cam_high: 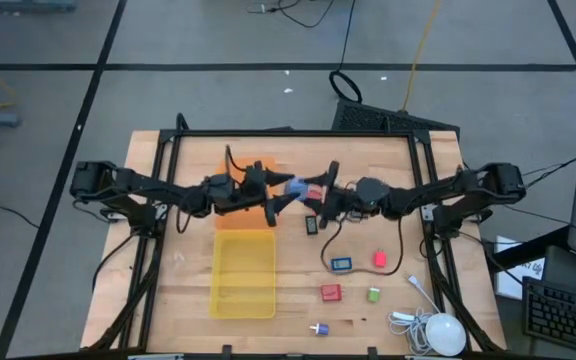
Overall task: Sort adapters and digital timers
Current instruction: Put the light blue adapter into the orange bin
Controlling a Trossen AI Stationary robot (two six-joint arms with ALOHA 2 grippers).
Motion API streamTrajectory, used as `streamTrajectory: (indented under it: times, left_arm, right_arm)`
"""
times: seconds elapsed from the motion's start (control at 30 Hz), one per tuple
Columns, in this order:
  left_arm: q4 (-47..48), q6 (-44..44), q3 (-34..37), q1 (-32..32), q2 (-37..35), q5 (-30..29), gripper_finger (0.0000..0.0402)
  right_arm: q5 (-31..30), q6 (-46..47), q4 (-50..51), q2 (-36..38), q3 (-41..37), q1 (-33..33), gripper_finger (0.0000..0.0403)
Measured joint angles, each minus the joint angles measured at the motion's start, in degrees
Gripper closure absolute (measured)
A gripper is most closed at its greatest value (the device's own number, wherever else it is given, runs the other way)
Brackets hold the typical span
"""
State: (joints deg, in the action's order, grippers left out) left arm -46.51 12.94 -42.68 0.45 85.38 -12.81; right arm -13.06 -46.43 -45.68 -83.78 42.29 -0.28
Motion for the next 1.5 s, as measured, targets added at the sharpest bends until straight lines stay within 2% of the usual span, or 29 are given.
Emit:
streamTrajectory:
  times: [0.23,0.67,0.8,1.0,1.13,1.27,1.4,1.5]
  left_arm:
    - [-1.13,1.28,-0.04,0.37,1.16,-0.01,0.0128]
    - [-0.38,2.91,-0.02,0.44,1.17,-0.10,0.0134]
    - [-0.39,4.29,-0.02,0.40,1.17,-0.06,0.0175]
    - [-0.51,4.74,-0.02,0.44,1.17,0.71,0.0272]
    - [-0.49,4.69,0.01,1.01,1.14,0.97,0.0280]
    - [-0.88,-0.17,0.03,1.75,0.69,0.13,0.0281]
    - [0.65,-5.62,0.44,1.48,-2.03,-3.88,0.0273]
    - [7.63,-9.71,0.49,0.60,-5.92,-7.51,0.0276]
  right_arm:
    - [-3.55,-9.71,-8.54,-3.57,0.04,2.09,0.0193]
    - [-4.98,-11.32,-10.86,-3.96,0.04,2.39,0.0193]
    - [-5.07,-11.32,-10.75,-3.96,0.04,2.39,0.0193]
    - [-5.43,-11.70,-10.68,-3.96,-0.02,2.34,0.0192]
    - [-5.84,-4.41,-11.10,-3.96,-0.03,2.35,0.0173]
    - [-12.03,2.30,-10.96,-3.59,0.73,2.45,0.0139]
    - [-15.48,6.10,-6.74,-1.08,1.12,2.39,0.0117]
    - [-15.49,8.99,-1.33,2.27,1.15,2.39,0.0113]
